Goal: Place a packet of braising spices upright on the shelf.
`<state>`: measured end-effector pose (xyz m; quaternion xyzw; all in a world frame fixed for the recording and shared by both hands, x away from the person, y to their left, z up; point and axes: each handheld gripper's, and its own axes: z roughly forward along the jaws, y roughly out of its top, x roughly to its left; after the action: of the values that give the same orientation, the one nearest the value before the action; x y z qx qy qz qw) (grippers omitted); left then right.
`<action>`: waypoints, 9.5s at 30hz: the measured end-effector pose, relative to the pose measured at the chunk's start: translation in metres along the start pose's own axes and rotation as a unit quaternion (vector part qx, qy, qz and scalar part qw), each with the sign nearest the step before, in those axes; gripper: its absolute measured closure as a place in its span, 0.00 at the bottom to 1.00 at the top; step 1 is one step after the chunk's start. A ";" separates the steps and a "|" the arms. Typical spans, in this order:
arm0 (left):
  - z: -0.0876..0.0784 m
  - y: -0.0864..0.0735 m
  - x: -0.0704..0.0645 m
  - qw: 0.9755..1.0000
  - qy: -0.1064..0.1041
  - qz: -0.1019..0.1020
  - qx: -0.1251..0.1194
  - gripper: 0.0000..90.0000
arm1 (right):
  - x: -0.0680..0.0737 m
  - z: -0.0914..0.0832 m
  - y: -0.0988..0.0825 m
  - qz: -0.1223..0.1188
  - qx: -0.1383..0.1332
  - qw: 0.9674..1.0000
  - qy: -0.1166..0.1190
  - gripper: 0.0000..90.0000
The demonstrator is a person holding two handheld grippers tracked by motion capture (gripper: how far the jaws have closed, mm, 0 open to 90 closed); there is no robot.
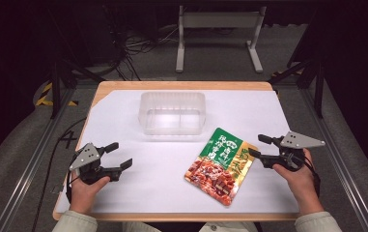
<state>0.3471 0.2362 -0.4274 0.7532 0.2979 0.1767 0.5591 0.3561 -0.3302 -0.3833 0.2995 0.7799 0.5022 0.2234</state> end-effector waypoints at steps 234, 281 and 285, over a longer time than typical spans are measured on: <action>0.025 -0.012 -0.006 0.999 -0.017 -0.004 0.028 0.02 | -0.007 0.071 0.220 0.106 -0.080 0.987 0.092 1.00; 0.008 -0.017 -0.006 1.000 0.010 -0.013 0.014 0.02 | 0.022 0.176 0.235 0.118 -0.082 0.982 0.123 1.00; 0.006 -0.018 -0.007 1.000 0.012 -0.013 0.014 0.02 | 0.024 0.184 0.233 0.121 -0.080 0.982 0.120 1.00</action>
<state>0.3411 0.2309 -0.4460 0.7548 0.3166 0.1740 0.5475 0.5145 -0.1200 -0.2431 0.3105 0.7164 0.6185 0.0885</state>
